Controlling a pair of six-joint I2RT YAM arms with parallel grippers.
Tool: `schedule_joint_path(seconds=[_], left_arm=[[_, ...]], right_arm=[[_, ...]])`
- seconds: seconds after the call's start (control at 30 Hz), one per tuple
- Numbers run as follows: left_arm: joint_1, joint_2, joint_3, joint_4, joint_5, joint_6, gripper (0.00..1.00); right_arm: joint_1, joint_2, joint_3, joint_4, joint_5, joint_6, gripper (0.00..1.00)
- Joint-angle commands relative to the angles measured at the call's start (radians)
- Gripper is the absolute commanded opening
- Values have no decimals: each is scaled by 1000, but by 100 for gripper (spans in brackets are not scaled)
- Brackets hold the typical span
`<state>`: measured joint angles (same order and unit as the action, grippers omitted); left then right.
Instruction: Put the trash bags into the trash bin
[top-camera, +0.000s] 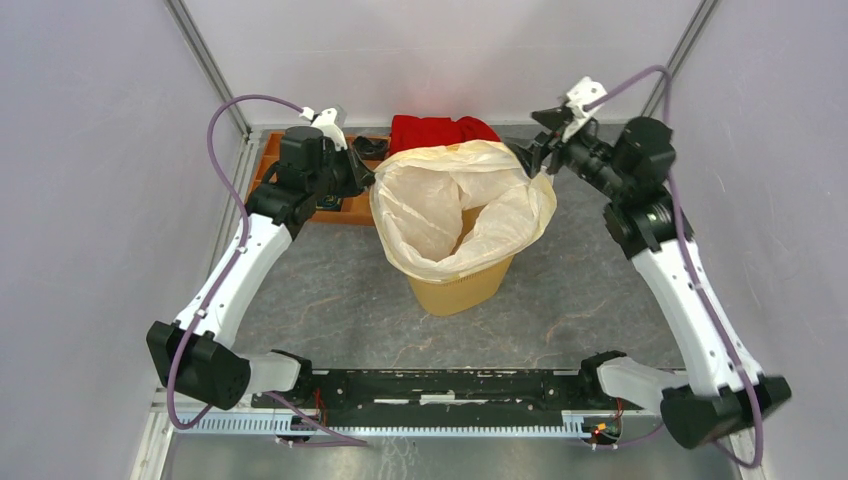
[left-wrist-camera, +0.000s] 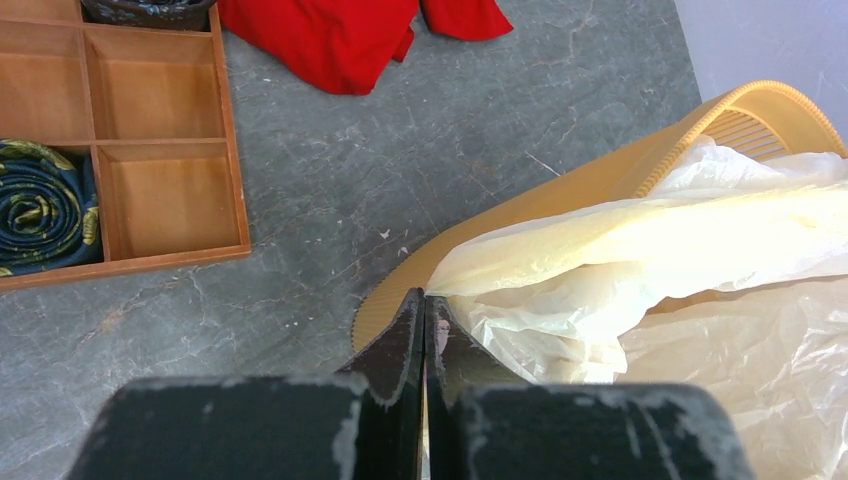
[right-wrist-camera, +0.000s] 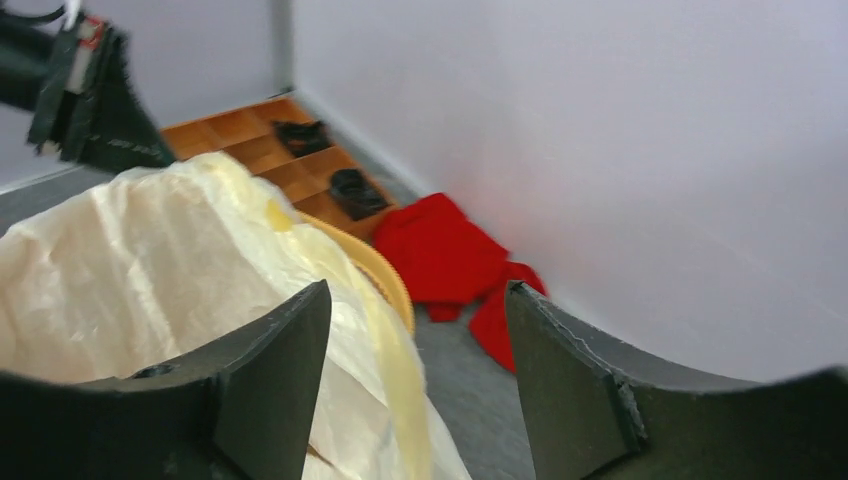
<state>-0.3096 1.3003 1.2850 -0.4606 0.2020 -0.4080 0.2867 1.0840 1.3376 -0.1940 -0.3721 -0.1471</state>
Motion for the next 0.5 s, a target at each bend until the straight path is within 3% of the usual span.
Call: schedule_joint_path(seconds=[0.0,0.1,0.27,0.33,0.47], left_arm=[[4,-26,4,41,41,-32,2],[4,-24,7,40,50,-29,2],[5,-23,6,35,59,-24,2],[4,-23,7,35,58,-19,2],[6,-20,10,37,57,-17,2]], right_arm=[[0,129,36,126,-338,43,68],[0,177,50,130,-403,-4,68],[0,222,75,60,-342,-98,66],[0,236,80,70,-341,-94,62],[1,265,64,153,-343,-6,39]])
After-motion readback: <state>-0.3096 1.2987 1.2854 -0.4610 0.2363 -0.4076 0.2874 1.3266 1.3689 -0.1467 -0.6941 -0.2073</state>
